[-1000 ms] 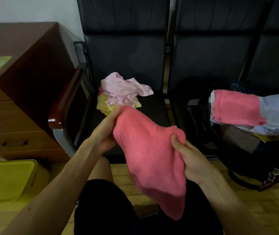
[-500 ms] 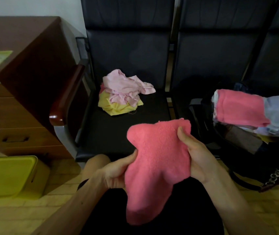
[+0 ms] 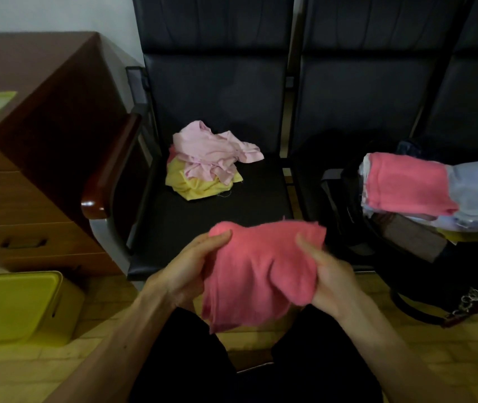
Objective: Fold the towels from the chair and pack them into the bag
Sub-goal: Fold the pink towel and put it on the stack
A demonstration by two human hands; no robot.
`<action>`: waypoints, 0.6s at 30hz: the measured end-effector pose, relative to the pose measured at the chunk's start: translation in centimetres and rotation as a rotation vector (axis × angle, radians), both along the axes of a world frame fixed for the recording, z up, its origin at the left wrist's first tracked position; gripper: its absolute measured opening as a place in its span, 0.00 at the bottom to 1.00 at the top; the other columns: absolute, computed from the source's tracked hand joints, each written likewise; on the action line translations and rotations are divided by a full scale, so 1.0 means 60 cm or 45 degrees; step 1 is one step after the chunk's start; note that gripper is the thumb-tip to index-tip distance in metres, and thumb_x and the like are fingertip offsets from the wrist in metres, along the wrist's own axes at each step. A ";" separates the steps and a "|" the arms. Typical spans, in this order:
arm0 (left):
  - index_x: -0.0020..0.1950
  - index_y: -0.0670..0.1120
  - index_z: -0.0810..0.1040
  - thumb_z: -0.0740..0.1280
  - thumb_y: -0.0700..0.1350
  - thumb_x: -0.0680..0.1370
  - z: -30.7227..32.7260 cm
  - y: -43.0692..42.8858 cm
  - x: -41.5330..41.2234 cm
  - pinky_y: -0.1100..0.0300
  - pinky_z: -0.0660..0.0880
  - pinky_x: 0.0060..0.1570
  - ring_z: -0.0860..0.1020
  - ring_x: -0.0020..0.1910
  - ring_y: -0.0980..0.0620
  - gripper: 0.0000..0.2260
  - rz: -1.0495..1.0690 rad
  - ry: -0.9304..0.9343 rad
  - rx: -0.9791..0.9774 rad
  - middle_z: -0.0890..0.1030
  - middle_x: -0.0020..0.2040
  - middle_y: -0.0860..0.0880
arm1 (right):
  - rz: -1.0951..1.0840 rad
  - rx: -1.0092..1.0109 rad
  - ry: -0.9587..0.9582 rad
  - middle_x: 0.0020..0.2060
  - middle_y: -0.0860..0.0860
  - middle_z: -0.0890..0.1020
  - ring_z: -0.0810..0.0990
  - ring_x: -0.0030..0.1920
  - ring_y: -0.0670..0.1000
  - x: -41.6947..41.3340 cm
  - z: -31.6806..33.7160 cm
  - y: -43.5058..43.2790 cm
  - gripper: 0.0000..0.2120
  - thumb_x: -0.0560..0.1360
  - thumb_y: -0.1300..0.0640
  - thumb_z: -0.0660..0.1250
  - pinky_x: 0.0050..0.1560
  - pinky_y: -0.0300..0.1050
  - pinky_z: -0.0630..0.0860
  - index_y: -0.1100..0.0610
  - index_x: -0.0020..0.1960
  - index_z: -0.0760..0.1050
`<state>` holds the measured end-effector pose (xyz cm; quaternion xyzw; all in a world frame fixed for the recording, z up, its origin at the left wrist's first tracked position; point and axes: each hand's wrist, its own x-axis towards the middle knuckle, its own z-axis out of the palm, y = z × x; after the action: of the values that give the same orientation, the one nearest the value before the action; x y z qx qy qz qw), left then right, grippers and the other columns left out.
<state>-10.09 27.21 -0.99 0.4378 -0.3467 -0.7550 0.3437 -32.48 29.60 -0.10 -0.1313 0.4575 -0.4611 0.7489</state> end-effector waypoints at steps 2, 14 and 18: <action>0.53 0.44 0.85 0.68 0.49 0.76 0.013 -0.005 0.004 0.49 0.79 0.57 0.83 0.51 0.45 0.12 0.025 -0.184 -0.135 0.85 0.53 0.41 | 0.046 0.005 0.137 0.41 0.56 0.87 0.87 0.41 0.51 0.010 -0.009 0.016 0.15 0.69 0.63 0.72 0.38 0.44 0.83 0.66 0.55 0.77; 0.53 0.45 0.83 0.69 0.54 0.73 0.022 -0.020 0.014 0.49 0.80 0.53 0.84 0.50 0.45 0.16 0.363 -0.406 -0.498 0.86 0.49 0.44 | 0.266 -0.178 0.568 0.58 0.55 0.79 0.81 0.58 0.54 -0.009 -0.005 -0.009 0.43 0.57 0.54 0.81 0.61 0.55 0.78 0.50 0.69 0.68; 0.51 0.47 0.84 0.70 0.55 0.73 0.026 -0.032 0.027 0.56 0.81 0.47 0.85 0.47 0.50 0.14 0.385 -0.480 -0.503 0.86 0.46 0.49 | 0.243 -0.551 0.902 0.54 0.52 0.82 0.82 0.54 0.49 -0.014 0.035 -0.030 0.29 0.66 0.61 0.78 0.48 0.41 0.81 0.47 0.63 0.73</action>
<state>-8.46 25.29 0.55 0.5414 -0.4753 -0.5187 0.4603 -33.34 27.80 1.99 -0.4774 0.5651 -0.4015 0.5399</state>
